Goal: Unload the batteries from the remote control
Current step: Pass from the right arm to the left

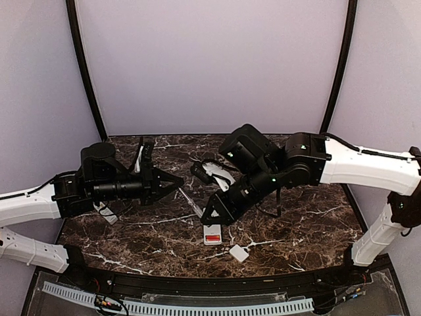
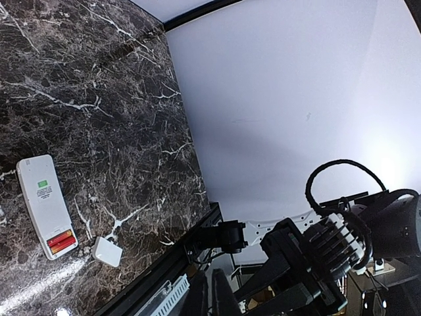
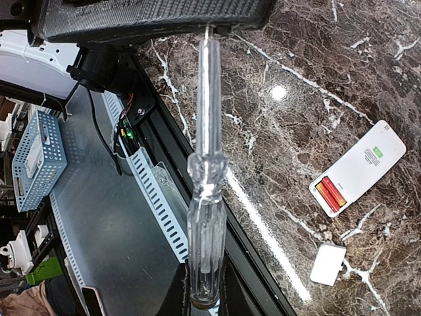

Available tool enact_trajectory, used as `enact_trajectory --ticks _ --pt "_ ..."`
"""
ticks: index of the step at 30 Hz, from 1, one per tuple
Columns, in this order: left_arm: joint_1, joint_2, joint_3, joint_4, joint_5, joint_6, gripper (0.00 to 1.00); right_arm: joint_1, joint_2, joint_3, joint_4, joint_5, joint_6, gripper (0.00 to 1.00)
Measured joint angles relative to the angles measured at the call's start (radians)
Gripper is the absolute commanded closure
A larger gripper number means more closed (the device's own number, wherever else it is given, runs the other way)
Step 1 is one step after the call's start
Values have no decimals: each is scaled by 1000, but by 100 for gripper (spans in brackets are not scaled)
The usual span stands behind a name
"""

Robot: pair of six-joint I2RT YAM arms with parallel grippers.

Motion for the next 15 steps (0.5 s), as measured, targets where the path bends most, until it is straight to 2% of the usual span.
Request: enact_trajectory --ticks 5,6,10,12,15 --pt "0 0 0 0 0 -6 100 1 2 0 -1 5 -2 100" --pt "0 0 0 0 0 -6 100 1 3 0 -1 6 -3 93" --pt "0 0 -1 0 -3 -6 100 3 5 0 -3 20 -2 44" --pt "0 -5 -1 -3 -12 -3 100 3 4 0 -5 32 -4 24" --pt "0 -26 -2 -15 -40 3 100 3 -4 -5 5 50 1 12"
